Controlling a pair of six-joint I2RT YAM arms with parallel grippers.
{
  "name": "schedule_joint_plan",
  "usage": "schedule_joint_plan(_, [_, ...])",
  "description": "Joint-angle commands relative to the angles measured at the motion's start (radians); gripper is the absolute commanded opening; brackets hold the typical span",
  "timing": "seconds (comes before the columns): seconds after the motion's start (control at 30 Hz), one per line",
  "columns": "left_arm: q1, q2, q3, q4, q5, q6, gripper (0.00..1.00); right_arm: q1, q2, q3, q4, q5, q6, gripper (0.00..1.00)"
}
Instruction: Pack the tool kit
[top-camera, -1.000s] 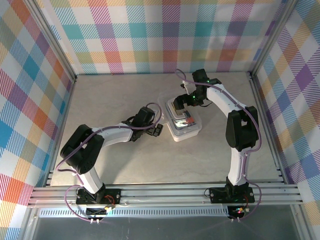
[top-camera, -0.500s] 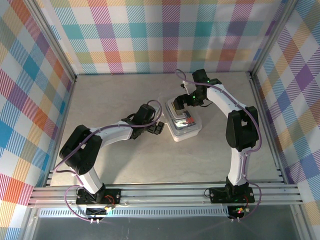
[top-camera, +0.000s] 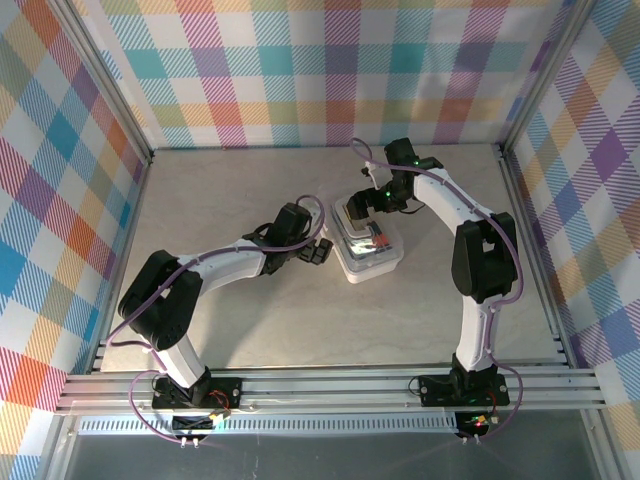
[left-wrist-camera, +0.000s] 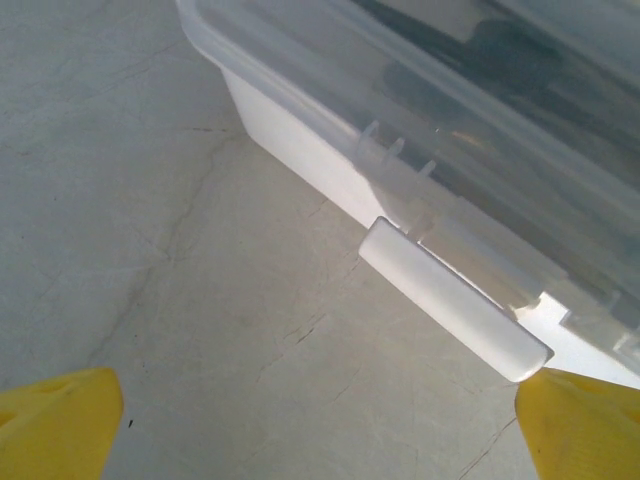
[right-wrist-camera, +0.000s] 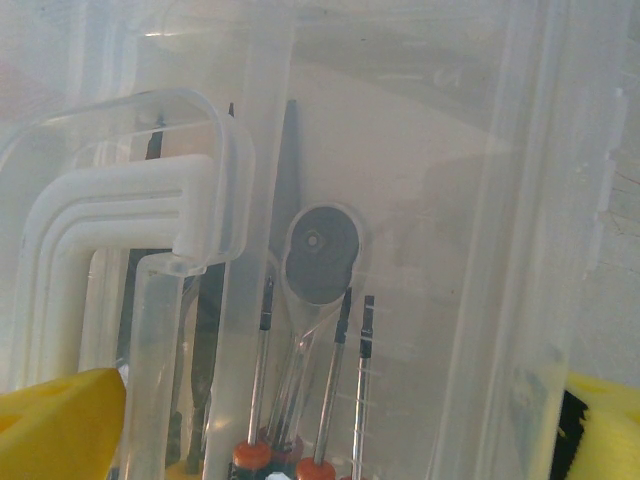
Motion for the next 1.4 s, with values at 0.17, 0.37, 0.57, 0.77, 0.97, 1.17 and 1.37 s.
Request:
schedule_joint_plan(0.17, [0.022, 0.014, 0.056, 0.084, -0.053, -0.027, 0.99, 0.012, 0.007, -0.020, -0.037, -0.058, -0.016, 0.99])
schedule_joint_plan(0.37, [0.030, 0.037, 0.047, 0.108, -0.021, -0.060, 0.95, 0.012, 0.005, -0.026, -0.037, -0.057, -0.019, 0.99])
schedule_joint_plan(0.57, [0.050, 0.048, 0.022, 0.148, 0.031, -0.105, 0.87, 0.011, 0.002, -0.029, -0.041, -0.055, -0.021, 0.99])
schedule_joint_plan(0.77, [0.077, 0.058, -0.006, 0.189, 0.105, -0.149, 0.69, 0.012, -0.001, -0.030, -0.044, -0.053, -0.021, 0.99])
schedule_joint_plan(0.97, [0.109, 0.065, -0.043, 0.248, 0.193, -0.202, 0.61, 0.012, -0.001, -0.031, -0.045, -0.053, -0.022, 0.99])
schedule_joint_plan(1.17, [0.122, 0.080, -0.048, 0.289, 0.266, -0.223, 0.60, 0.012, 0.000, -0.031, -0.045, -0.057, -0.022, 0.99])
schedule_joint_plan(1.37, [0.140, 0.094, -0.050, 0.333, 0.332, -0.265, 0.60, 0.012, 0.002, -0.033, -0.048, -0.057, -0.027, 0.99])
